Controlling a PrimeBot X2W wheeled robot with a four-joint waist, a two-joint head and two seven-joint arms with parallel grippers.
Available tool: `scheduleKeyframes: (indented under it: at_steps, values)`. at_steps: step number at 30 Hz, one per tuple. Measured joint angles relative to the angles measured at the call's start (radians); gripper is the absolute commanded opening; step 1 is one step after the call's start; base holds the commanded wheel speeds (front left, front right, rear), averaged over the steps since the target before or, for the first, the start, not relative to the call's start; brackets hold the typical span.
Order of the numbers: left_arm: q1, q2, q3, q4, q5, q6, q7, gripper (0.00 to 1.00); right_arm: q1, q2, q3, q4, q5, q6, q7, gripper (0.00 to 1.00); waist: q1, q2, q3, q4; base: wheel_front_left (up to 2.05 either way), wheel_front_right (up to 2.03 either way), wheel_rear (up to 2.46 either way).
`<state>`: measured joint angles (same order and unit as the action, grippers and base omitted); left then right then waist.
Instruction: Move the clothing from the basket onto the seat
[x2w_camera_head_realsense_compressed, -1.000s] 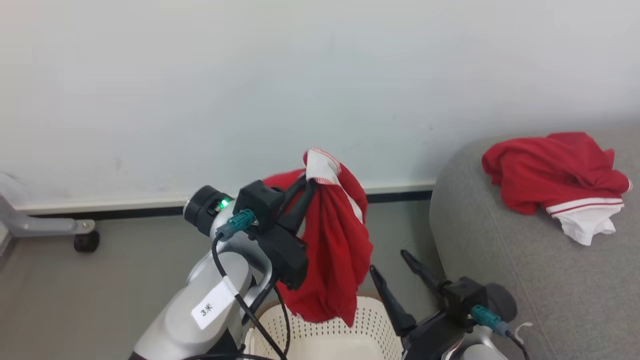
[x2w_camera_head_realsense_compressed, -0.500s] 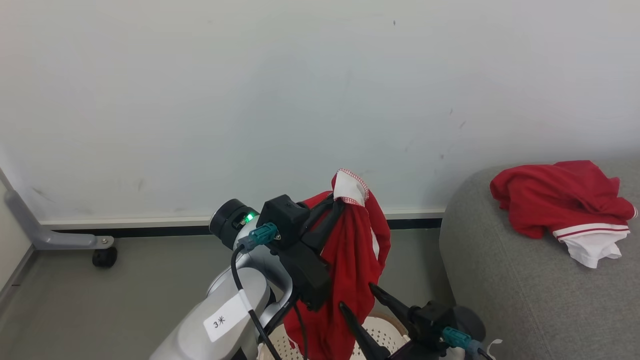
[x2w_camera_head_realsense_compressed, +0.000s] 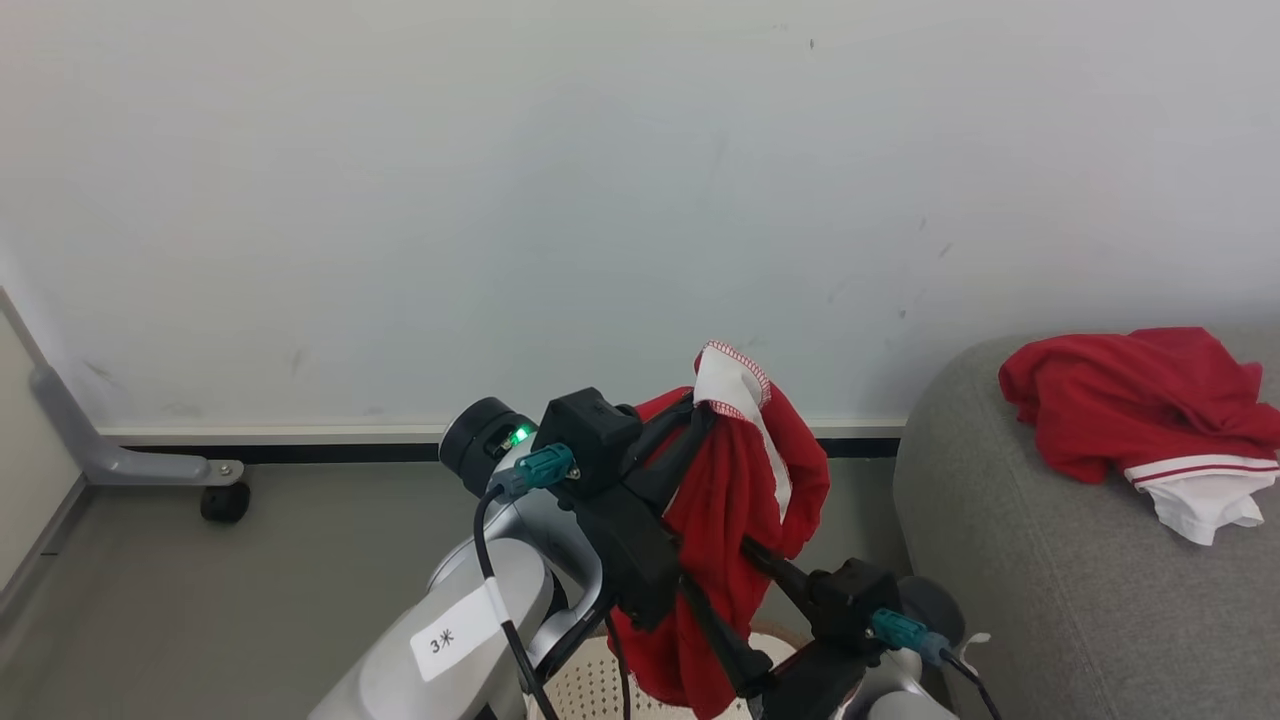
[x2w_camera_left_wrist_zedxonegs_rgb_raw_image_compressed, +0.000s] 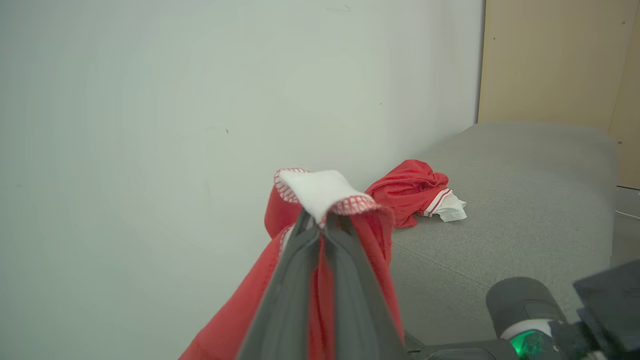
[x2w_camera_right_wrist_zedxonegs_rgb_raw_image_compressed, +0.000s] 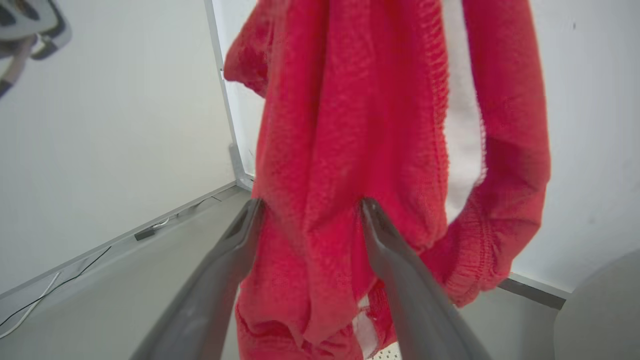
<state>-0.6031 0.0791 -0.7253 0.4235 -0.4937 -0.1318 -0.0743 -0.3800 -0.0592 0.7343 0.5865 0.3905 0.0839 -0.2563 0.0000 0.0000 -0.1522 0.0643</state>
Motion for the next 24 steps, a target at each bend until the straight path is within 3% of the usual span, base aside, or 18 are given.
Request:
scheduleKeyframes:
  at_steps: [5,6,7,8,19,20,21,22,23,24]
  values:
    - [0.0,-0.001,-0.003,-0.019,-0.008,0.0,0.018,0.0,-0.06,0.0,0.047,0.02,0.023,-0.022,0.001,1.0,0.0,0.0,0.005,0.009,0.0,0.0,0.0]
    - [0.0,-0.001,-0.003,-0.021,-0.009,0.0,0.02,0.0,-0.068,0.0,0.055,0.024,0.028,-0.024,0.001,0.47,0.0,0.0,0.006,0.011,0.0,0.0,0.0]
    - [0.0,0.0,-0.003,-0.023,-0.009,0.0,0.021,0.0,-0.075,0.0,0.062,0.029,0.035,-0.027,0.001,0.3,0.0,0.0,0.007,0.013,0.0,0.0,0.0]
    - [0.001,0.0,-0.003,-0.026,-0.011,0.0,0.025,0.0,-0.082,0.0,0.069,0.035,0.042,-0.032,0.001,0.0,0.0,0.0,0.008,0.014,0.0,0.0,0.0]
    - [0.035,0.045,0.03,-0.049,-0.039,0.011,0.039,0.0,-0.113,0.0,0.089,0.076,0.082,-0.059,0.001,0.0,0.0,0.0,0.017,0.005,0.0,0.0,0.0]
    - [0.041,0.049,0.034,-0.049,-0.046,0.014,0.039,0.1,-0.117,0.0,0.086,0.079,0.087,-0.059,0.001,0.0,0.0,0.0,0.018,0.001,0.0,0.0,0.0]
    - [0.049,0.052,0.039,-0.05,-0.051,0.019,0.039,0.27,-0.12,0.0,0.081,0.082,0.088,-0.059,0.001,0.0,0.0,0.0,0.019,-0.004,0.0,0.0,0.0]
    - [0.057,0.055,0.042,-0.051,-0.053,0.019,0.037,0.5,-0.123,0.0,0.074,0.087,0.088,-0.062,0.001,0.0,0.0,0.0,0.019,-0.008,0.0,0.0,0.0]
    - [0.065,0.059,0.045,-0.052,-0.053,0.022,0.037,0.87,-0.125,0.0,0.068,0.092,0.088,-0.062,0.001,0.0,0.0,0.0,0.02,-0.013,0.0,0.0,0.0]
    - [0.074,0.064,0.049,-0.053,-0.054,0.027,0.037,0.96,-0.126,0.0,0.06,0.098,0.088,-0.062,0.001,0.0,0.0,0.0,0.02,-0.019,0.0,0.0,0.0]
